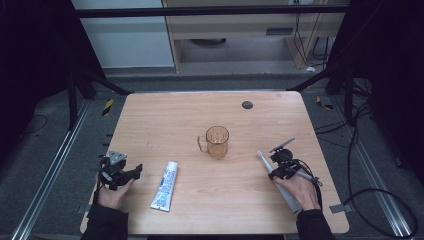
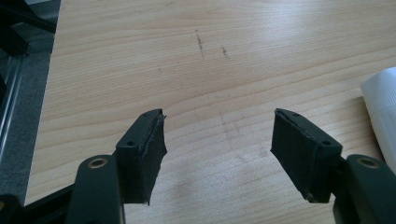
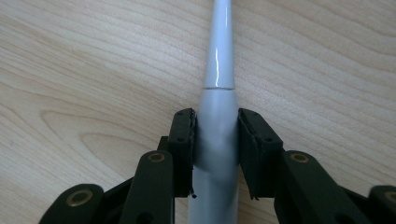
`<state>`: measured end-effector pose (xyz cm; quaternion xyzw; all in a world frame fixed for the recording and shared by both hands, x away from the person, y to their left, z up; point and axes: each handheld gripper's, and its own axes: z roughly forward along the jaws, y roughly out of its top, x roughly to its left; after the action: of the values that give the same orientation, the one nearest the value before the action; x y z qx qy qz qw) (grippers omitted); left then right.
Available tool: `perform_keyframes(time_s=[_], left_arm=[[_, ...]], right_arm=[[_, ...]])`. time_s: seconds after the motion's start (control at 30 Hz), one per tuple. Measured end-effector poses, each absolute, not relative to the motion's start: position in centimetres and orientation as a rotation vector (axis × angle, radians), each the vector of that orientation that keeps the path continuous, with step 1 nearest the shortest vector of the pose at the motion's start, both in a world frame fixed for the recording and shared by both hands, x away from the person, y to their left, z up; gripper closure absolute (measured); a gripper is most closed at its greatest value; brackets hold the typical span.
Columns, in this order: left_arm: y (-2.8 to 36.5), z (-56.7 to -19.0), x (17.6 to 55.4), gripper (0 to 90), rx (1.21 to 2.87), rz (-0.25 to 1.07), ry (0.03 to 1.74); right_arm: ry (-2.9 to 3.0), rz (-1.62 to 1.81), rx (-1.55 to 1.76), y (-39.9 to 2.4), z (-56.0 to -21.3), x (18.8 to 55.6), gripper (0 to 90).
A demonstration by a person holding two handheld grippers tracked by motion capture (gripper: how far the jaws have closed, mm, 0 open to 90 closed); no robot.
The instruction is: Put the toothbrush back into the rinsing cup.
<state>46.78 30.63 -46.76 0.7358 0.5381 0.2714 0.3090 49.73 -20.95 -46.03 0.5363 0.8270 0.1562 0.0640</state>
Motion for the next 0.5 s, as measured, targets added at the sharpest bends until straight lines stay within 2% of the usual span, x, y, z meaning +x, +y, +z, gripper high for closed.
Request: perform_keyframes(time_s=[0.5], left_arm=[[30.6, -46.7, 46.8, 34.1, 1.944, 0.719, 1.422]], right_arm=[[2.418, 0.667, 1.572, -21.4, -42.9, 48.6, 67.8]])
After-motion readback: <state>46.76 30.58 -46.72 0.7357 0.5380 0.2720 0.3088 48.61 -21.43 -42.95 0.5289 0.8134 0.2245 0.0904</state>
